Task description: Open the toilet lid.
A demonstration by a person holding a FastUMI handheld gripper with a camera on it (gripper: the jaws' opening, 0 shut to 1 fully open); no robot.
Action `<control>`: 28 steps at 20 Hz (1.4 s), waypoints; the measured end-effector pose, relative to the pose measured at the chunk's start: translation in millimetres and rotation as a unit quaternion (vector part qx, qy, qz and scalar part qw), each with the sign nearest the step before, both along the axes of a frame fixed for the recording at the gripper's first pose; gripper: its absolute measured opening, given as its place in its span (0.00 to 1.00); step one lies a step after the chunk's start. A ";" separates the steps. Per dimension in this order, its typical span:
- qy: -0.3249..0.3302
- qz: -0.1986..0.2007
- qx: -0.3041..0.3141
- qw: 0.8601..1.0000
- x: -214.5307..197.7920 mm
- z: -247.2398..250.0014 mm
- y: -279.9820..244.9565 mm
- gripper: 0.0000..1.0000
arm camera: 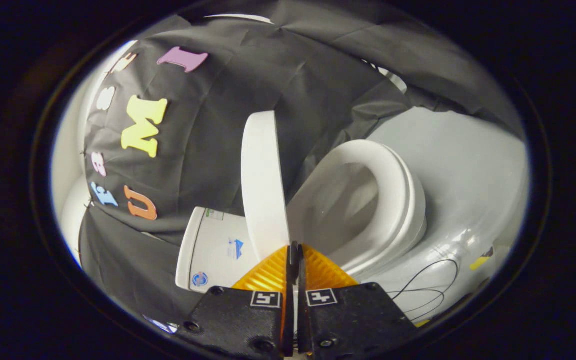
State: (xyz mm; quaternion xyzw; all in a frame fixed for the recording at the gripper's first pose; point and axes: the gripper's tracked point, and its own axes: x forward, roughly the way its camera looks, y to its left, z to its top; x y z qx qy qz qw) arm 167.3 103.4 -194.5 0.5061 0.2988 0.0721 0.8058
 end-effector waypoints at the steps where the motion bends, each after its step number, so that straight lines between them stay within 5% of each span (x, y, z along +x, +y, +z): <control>1: -0.001 0.000 -0.006 1.000 0.5 3.7 1.4 0.06; 28: -0.039 0.029 -0.190 0.981 2.5 51.8 46.4 0.10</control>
